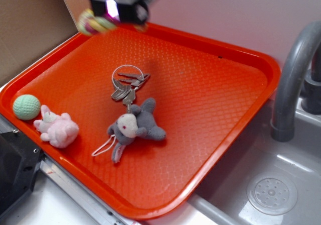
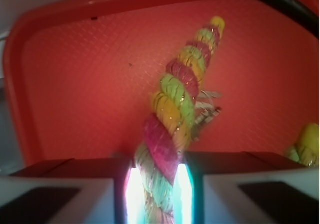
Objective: Grab the multicolored rope.
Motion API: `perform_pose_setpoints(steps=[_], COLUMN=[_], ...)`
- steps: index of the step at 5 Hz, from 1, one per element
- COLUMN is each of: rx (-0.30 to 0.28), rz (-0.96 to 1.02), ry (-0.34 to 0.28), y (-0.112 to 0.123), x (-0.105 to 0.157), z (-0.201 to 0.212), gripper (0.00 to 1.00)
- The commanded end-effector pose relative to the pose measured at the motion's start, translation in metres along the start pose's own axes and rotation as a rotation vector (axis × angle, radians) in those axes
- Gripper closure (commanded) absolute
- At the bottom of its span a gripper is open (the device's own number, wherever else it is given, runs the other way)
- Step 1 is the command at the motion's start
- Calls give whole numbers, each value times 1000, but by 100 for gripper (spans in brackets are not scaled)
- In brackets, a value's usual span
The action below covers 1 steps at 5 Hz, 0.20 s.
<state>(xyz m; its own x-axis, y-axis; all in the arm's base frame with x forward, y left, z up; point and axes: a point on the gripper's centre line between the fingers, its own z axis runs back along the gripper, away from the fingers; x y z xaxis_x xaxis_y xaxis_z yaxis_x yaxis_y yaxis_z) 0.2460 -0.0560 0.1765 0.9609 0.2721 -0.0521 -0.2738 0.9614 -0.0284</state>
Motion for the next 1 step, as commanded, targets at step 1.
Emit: perform_pose_setpoints(steps=[1], rx=[-150], rz=[106], ry=[-80], y=[28], x=[-19], z=[65], gripper=[100])
